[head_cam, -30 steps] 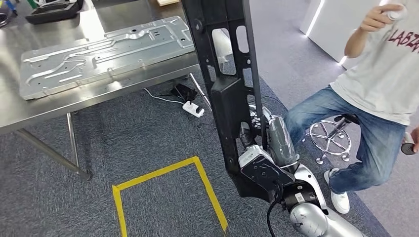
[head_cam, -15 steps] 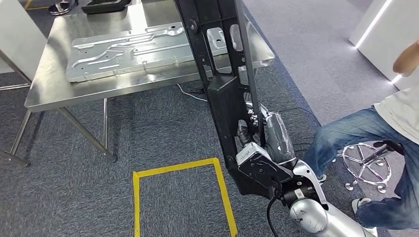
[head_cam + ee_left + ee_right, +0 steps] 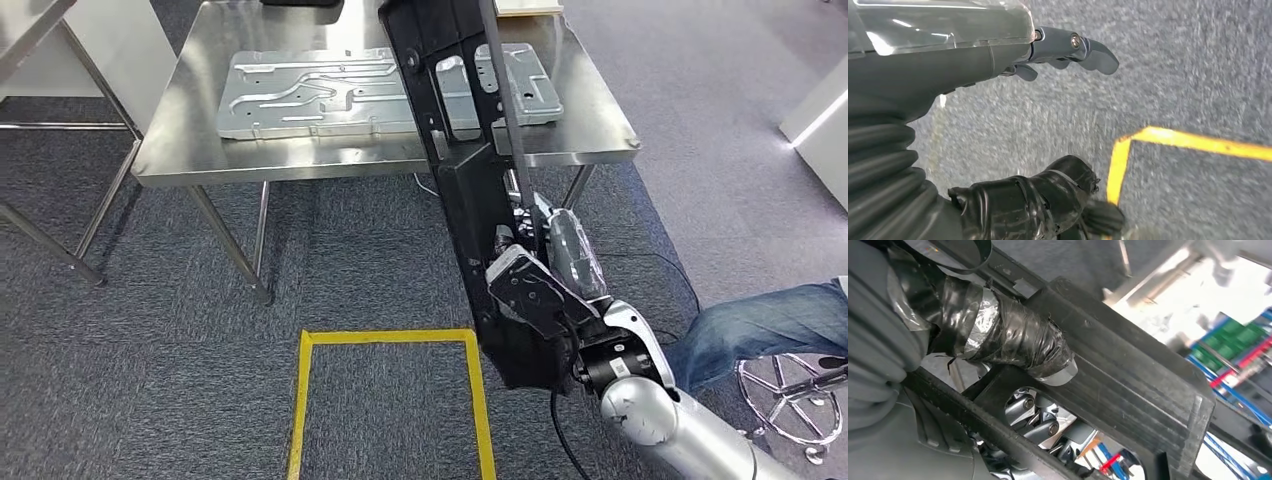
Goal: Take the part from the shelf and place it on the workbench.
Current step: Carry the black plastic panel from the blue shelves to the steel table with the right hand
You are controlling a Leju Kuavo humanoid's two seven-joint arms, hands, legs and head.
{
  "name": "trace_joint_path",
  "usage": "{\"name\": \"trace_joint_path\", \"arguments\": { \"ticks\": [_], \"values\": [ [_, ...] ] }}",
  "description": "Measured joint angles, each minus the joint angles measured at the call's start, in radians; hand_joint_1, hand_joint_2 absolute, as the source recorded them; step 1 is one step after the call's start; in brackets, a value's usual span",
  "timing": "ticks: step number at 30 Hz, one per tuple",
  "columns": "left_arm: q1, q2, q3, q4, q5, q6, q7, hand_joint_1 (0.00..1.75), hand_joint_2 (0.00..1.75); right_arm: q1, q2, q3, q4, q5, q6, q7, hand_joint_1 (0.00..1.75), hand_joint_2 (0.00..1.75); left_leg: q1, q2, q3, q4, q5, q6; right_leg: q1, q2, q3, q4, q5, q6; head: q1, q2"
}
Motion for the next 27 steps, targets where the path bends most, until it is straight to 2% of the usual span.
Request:
{"name": "trace_joint_path", "arguments": {
  "ticks": [1, 2, 3, 4, 5, 7, 10, 11, 12, 14, 15, 16, 17, 18, 19, 20, 21, 24, 25, 26, 27],
  "values": [
    [0.000, 0.001, 0.000, 0.000, 0.002, -0.016, -0.005, 0.00, 1.75, -0.013, -0.010, 0.000, 0.007, 0.002, 0.011, 0.015, 1.75, 1.75, -0.003, -0.006, 0.004, 0.000, -0.003, 0.002, 0.001, 0.001, -0.006, -0.011, 0.026, -0.004, 0.000, 0.000],
    [0.000, 0.001, 0.000, 0.000, 0.004, -0.026, -0.011, 0.00, 1.75, -0.029, -0.021, 0.000, 0.014, 0.007, 0.022, 0.030, 1.75, 1.75, -0.005, -0.012, 0.009, 0.001, -0.007, 0.003, 0.002, 0.002, 0.006, -0.058, 0.068, -0.009, 0.000, 0.000],
    [0.001, 0.001, 0.000, 0.000, 0.005, -0.032, -0.017, 0.00, 1.75, -0.047, -0.032, -0.001, 0.018, 0.014, 0.033, 0.044, 1.75, 1.75, -0.006, -0.018, 0.014, 0.001, -0.011, 0.003, 0.004, 0.003, 0.030, -0.128, 0.113, -0.017, 0.000, 0.000],
    [0.000, 0.002, 0.000, 0.000, 0.005, -0.034, -0.021, 0.00, 1.75, -0.065, -0.042, -0.003, 0.022, 0.024, 0.042, 0.058, 1.75, 1.75, -0.009, -0.022, 0.018, 0.003, -0.015, 0.001, 0.007, 0.004, 0.055, -0.195, 0.143, -0.023, 0.000, 0.000],
    [0.000, 0.002, 0.000, 0.000, 0.004, -0.034, -0.024, 0.00, 1.75, -0.082, -0.051, -0.005, 0.024, 0.034, 0.049, 0.070, 1.75, 1.75, -0.010, -0.026, 0.019, 0.003, -0.019, -0.002, 0.010, 0.004, 0.073, -0.241, 0.159, -0.028, -0.001, 0.000],
    [0.000, 0.003, 0.000, 0.000, 0.004, -0.033, -0.025, 0.00, 1.75, -0.109, -0.066, -0.009, 0.025, 0.052, 0.060, 0.091, 1.75, 1.75, -0.011, -0.030, 0.020, 0.003, -0.023, -0.011, 0.015, 0.006, 0.086, -0.272, 0.156, -0.033, -0.002, 0.000],
    [0.003, 0.006, 0.000, 0.000, 0.004, -0.029, -0.022, 0.00, 1.75, -0.132, -0.083, -0.011, 0.024, 0.067, 0.069, 0.110, 1.75, 1.75, -0.010, -0.026, 0.020, 0.018, -0.038, -0.027, 0.008, 0.004, 0.108, -0.287, 0.156, -0.045, -0.003, 0.000],
    [0.002, 0.006, 0.000, 0.000, 0.004, -0.027, -0.022, 0.00, 1.75, -0.138, -0.087, -0.011, 0.024, 0.071, 0.071, 0.113, 1.75, 1.75, -0.009, -0.023, 0.004, 0.052, -0.054, -0.033, 0.004, 0.003, 0.120, -0.292, 0.155, -0.049, -0.006, 0.000],
    [0.002, 0.007, 0.000, 0.000, 0.005, -0.026, -0.023, 0.00, 1.75, -0.143, -0.089, -0.011, 0.023, 0.074, 0.072, 0.115, 1.75, 1.75, -0.005, -0.019, -0.024, 0.106, -0.075, -0.039, 0.002, 0.001, 0.128, -0.295, 0.151, -0.052, -0.009, 0.000],
    [0.001, 0.007, 0.000, 0.000, 0.005, -0.023, -0.023, 0.00, 1.75, -0.150, -0.092, -0.011, 0.023, 0.078, 0.076, 0.119, 1.75, 1.75, 0.001, -0.014, -0.101, 0.234, -0.112, -0.049, 0.000, 0.000, 0.143, -0.295, 0.139, -0.055, -0.011, 0.000],
    [0.003, 0.007, 0.000, 0.000, 0.006, -0.023, -0.024, 0.00, 1.75, -0.151, -0.093, -0.011, 0.023, 0.080, 0.077, 0.121, 1.75, 1.75, 0.004, -0.012, -0.131, 0.270, -0.109, -0.052, 0.000, 0.000, 0.151, -0.295, 0.131, -0.054, -0.011, 0.000],
    [0.005, 0.007, 0.000, 0.000, 0.006, -0.022, -0.024, 0.00, 1.75, -0.151, -0.094, -0.011, 0.023, 0.081, 0.079, 0.122, 1.75, 1.75, 0.005, -0.010, -0.144, 0.270, -0.087, -0.055, -0.001, 0.000, 0.162, -0.295, 0.123, -0.052, -0.011, 0.000],
    [0.007, 0.007, 0.000, 0.000, 0.006, -0.022, -0.024, 0.00, 1.75, -0.151, -0.095, -0.011, 0.024, 0.082, 0.080, 0.122, 1.75, 1.75, 0.007, -0.008, -0.137, 0.231, -0.046, -0.055, -0.003, 0.000, 0.174, -0.295, 0.113, -0.049, -0.011, 0.000],
    [0.008, 0.008, 0.000, 0.000, 0.007, -0.022, -0.024, 0.00, 1.75, -0.152, -0.097, -0.011, 0.024, 0.083, 0.080, 0.123, 1.75, 1.75, 0.008, -0.006, -0.115, 0.162, 0.003, -0.055, -0.004, 0.000, 0.188, -0.295, 0.102, -0.045, -0.011, 0.000],
    [0.009, 0.008, 0.000, 0.000, 0.007, -0.022, -0.024, 0.00, 1.75, -0.153, -0.098, -0.011, 0.023, 0.083, 0.080, 0.122, 1.75, 1.75, 0.006, -0.004, -0.088, 0.100, 0.035, -0.053, -0.003, -0.001, 0.198, -0.296, 0.090, -0.039, -0.012, 0.000],
    [0.008, 0.009, 0.000, 0.000, 0.007, -0.021, -0.024, 0.00, 1.75, -0.155, -0.100, -0.011, 0.023, 0.084, 0.080, 0.122, 1.75, 1.75, 0.004, -0.004, -0.064, 0.049, 0.051, -0.049, -0.002, -0.001, 0.205, -0.297, 0.080, -0.032, -0.013, 0.000],
    [0.008, 0.009, 0.000, 0.000, 0.007, -0.021, -0.025, 0.00, 1.75, -0.158, -0.102, -0.011, 0.023, 0.085, 0.080, 0.123, 1.75, 1.75, 0.001, -0.004, -0.048, 0.020, 0.052, -0.045, 0.000, -0.001, 0.211, -0.301, 0.073, -0.025, -0.014, 0.000],
    [0.006, 0.010, 0.000, 0.000, 0.007, -0.019, -0.026, 0.00, 1.75, -0.163, -0.108, -0.011, 0.021, 0.086, 0.081, 0.123, 1.75, 1.75, 0.001, -0.007, -0.027, 0.003, 0.026, -0.026, 0.000, -0.001, 0.222, -0.293, 0.074, -0.008, -0.011, 0.000],
    [0.006, 0.010, 0.000, 0.000, 0.007, -0.019, -0.026, 0.00, 1.75, -0.164, -0.109, -0.011, 0.021, 0.088, 0.081, 0.123, 1.75, 1.75, 0.003, -0.008, -0.018, -0.001, 0.021, -0.019, -0.001, 0.000, 0.210, -0.265, 0.079, -0.004, -0.009, 0.000],
    [0.005, 0.010, 0.000, 0.000, 0.007, -0.018, -0.026, 0.00, 1.75, -0.166, -0.111, -0.011, 0.021, 0.090, 0.082, 0.123, 1.75, 1.75, 0.005, -0.009, -0.008, -0.006, 0.016, -0.012, -0.001, 0.000, 0.184, -0.218, 0.079, -0.001, -0.006, 0.000],
    [0.005, 0.010, 0.000, 0.000, 0.007, -0.018, -0.026, 0.00, 1.75, -0.167, -0.112, -0.011, 0.020, 0.093, 0.083, 0.124, 1.75, 1.75, 0.006, -0.010, 0.004, -0.010, 0.010, -0.007, -0.002, 0.001, 0.143, -0.156, 0.069, 0.001, -0.002, 0.000]
  ]
}}
